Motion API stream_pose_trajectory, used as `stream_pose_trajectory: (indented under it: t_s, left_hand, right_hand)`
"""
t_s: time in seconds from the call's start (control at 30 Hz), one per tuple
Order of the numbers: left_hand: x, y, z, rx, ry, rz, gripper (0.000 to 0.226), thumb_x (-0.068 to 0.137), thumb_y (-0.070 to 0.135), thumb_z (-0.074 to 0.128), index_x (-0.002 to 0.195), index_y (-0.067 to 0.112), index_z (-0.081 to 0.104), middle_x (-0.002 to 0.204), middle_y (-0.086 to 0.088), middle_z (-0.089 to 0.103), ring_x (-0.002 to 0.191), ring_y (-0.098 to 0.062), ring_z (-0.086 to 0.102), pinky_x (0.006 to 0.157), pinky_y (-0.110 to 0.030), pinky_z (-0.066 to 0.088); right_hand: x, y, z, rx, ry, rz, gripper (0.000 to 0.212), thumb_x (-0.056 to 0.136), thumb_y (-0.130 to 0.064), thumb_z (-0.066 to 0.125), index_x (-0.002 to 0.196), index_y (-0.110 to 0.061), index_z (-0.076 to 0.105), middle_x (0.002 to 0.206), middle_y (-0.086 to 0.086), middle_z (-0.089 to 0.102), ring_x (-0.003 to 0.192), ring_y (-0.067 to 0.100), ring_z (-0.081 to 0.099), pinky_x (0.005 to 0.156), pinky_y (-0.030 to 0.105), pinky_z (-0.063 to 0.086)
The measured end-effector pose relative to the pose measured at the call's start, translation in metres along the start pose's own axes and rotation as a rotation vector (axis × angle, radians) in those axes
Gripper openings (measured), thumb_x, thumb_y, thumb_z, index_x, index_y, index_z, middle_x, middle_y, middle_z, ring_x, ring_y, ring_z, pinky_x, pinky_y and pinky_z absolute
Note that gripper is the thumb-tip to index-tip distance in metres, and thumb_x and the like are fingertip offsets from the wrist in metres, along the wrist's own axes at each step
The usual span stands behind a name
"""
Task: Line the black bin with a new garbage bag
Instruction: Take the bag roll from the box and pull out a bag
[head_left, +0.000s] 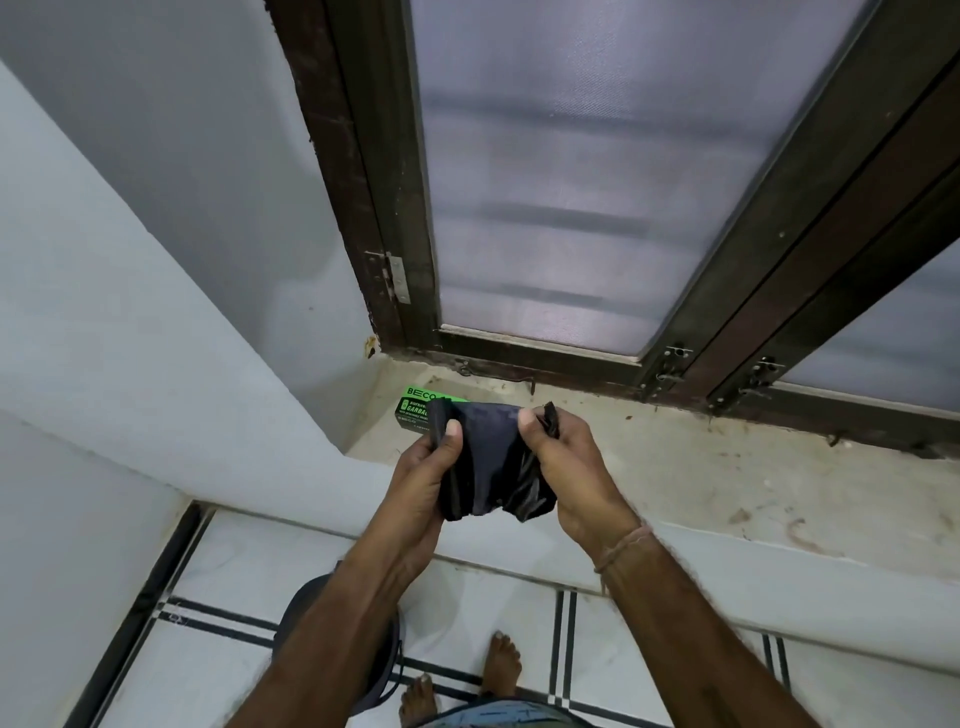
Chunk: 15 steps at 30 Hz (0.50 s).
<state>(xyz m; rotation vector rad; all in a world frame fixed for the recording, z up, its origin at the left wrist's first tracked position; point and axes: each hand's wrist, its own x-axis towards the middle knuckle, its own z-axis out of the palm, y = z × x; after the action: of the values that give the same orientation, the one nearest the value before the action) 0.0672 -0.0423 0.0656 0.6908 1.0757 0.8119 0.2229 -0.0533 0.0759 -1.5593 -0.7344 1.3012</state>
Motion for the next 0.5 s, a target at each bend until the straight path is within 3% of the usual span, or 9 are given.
stream_pose_trajectory:
  t_s: [0.1, 0.2, 0.27, 0.33, 0.43, 0.5]
  left_hand:
    - [0.001, 0.000, -0.003, -0.040, 0.005, -0.013, 0.046, 0.101, 0.042, 0.055, 0.135, 0.014, 0.062, 0.126, -0.008, 0.074, 0.119, -0.029, 0.069, 0.094, -0.045, 0.059]
    - [0.001, 0.000, -0.005, -0.043, -0.004, -0.019, 0.048, 0.100, 0.043, 0.056, 0.134, 0.011, 0.063, 0.127, -0.011, 0.073, 0.120, -0.030, 0.068, 0.105, -0.048, 0.052]
    - [0.002, -0.001, -0.007, -0.021, -0.018, -0.013, 0.047, 0.100, 0.043, 0.056, 0.132, 0.010, 0.064, 0.126, -0.014, 0.073, 0.120, -0.032, 0.068, 0.105, -0.048, 0.052]
    - [0.003, -0.001, -0.007, -0.009, -0.027, -0.006, 0.048, 0.099, 0.044, 0.056, 0.132, 0.010, 0.064, 0.125, -0.016, 0.073, 0.118, -0.032, 0.069, 0.101, -0.047, 0.054]
    - [0.004, 0.001, -0.007, -0.006, -0.025, -0.007, 0.053, 0.097, 0.048, 0.054, 0.132, 0.009, 0.065, 0.123, -0.018, 0.073, 0.109, -0.032, 0.071, 0.087, -0.041, 0.057]
    - [0.004, 0.000, -0.009, -0.014, -0.028, -0.010, 0.056, 0.097, 0.050, 0.053, 0.134, 0.009, 0.064, 0.126, -0.017, 0.072, 0.116, -0.032, 0.069, 0.096, -0.046, 0.055]
  right_hand:
    - [0.003, -0.004, 0.002, 0.057, 0.028, 0.014, 0.024, 0.108, -0.017, 0.048, 0.108, -0.006, 0.069, 0.109, 0.019, 0.074, 0.098, 0.026, 0.068, 0.090, 0.040, 0.056]
    - [-0.001, -0.010, 0.004, 0.119, -0.060, 0.073, 0.034, 0.104, -0.039, 0.054, 0.104, -0.011, 0.074, 0.098, 0.010, 0.079, 0.090, 0.024, 0.073, 0.078, 0.037, 0.058]
    - [-0.004, -0.011, 0.005, -0.005, -0.135, 0.084, 0.044, 0.095, -0.052, 0.064, 0.099, -0.010, 0.075, 0.091, 0.013, 0.078, 0.076, 0.025, 0.072, 0.062, 0.035, 0.052]
    - [-0.005, -0.009, 0.004, -0.090, -0.122, 0.071, 0.040, 0.093, -0.049, 0.069, 0.093, -0.009, 0.074, 0.079, 0.009, 0.074, 0.063, 0.022, 0.067, 0.048, 0.028, 0.044]
    - [0.000, -0.005, 0.002, -0.029, -0.074, 0.079, 0.037, 0.101, -0.039, 0.061, 0.103, -0.002, 0.069, 0.078, 0.014, 0.068, 0.055, 0.026, 0.058, 0.038, 0.024, 0.039]
    - [0.004, -0.001, 0.001, -0.002, -0.046, 0.070, 0.034, 0.106, -0.030, 0.054, 0.106, 0.002, 0.065, 0.085, 0.019, 0.069, 0.062, 0.029, 0.060, 0.041, 0.026, 0.046]
